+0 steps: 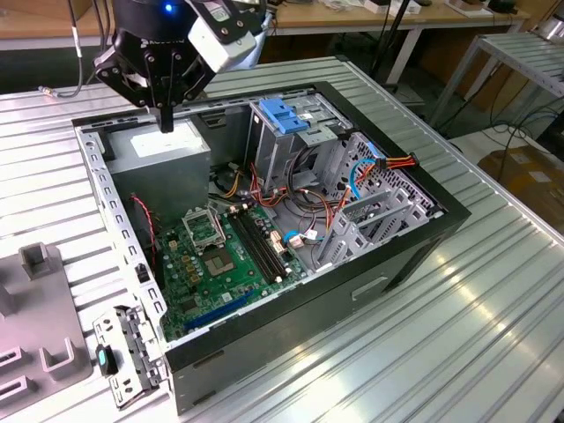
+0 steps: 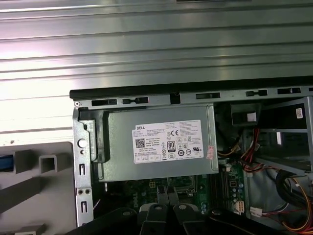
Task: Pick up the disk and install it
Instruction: 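Reach for the disk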
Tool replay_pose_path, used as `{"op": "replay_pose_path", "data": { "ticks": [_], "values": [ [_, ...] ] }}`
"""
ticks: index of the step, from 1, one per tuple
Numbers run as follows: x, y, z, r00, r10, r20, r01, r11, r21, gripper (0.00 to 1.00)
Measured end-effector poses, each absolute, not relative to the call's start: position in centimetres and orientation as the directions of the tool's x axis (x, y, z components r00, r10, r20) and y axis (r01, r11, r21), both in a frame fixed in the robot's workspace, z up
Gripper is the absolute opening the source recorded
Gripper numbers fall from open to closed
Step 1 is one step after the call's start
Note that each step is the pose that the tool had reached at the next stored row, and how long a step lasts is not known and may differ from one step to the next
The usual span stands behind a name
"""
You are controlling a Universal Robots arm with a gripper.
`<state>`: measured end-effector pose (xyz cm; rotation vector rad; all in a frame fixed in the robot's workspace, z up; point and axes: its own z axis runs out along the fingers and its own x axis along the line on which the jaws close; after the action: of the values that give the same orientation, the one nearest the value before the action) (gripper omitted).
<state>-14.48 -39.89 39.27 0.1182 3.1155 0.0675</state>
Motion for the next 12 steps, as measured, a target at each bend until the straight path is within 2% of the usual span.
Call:
{"op": "replay_pose_path", "data": {
  "ticks": [12],
  "values": [
    [-15.07,-39.89,39.25,-0.997,0.076,-0.02,0.075,0.996,0.044,0.11]
  ]
}}
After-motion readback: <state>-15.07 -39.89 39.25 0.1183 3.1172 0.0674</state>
